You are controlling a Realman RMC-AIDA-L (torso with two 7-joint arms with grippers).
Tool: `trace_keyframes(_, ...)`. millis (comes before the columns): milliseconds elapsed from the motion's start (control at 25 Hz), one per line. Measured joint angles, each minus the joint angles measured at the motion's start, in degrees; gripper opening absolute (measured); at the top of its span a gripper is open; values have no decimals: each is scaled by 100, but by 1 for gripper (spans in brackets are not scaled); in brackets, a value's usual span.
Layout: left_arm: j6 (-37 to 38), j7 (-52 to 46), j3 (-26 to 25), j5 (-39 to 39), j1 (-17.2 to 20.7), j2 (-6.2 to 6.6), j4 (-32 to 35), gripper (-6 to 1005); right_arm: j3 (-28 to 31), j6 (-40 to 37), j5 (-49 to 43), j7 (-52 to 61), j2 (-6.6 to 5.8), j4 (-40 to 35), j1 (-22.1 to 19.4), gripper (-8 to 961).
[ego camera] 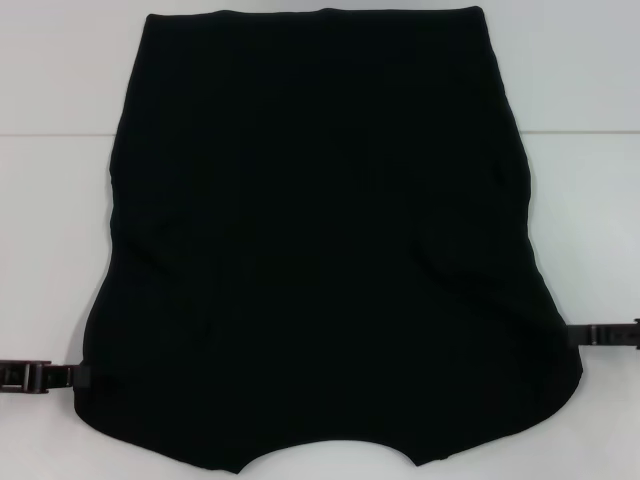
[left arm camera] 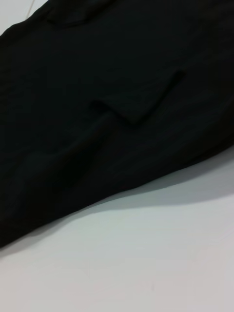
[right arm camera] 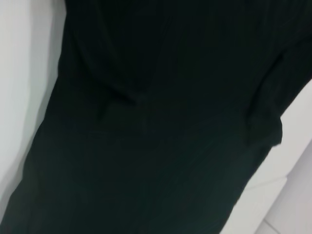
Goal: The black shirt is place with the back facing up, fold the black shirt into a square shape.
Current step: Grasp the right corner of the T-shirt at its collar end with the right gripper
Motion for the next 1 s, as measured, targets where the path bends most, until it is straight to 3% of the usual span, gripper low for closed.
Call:
trace_keyframes(280,-15,0,0,0,-5,0,-3,26,-1,56,-387,155,127,37,192,516)
trace_keyframes(880,-34,0,0,1,-17,6,-3,32,23,27,-441,116,147,77,249,488)
trace_keyframes(1000,-51,-1,0,1,-17,8,-3,35,60,21,-421,103,149,61,222,245)
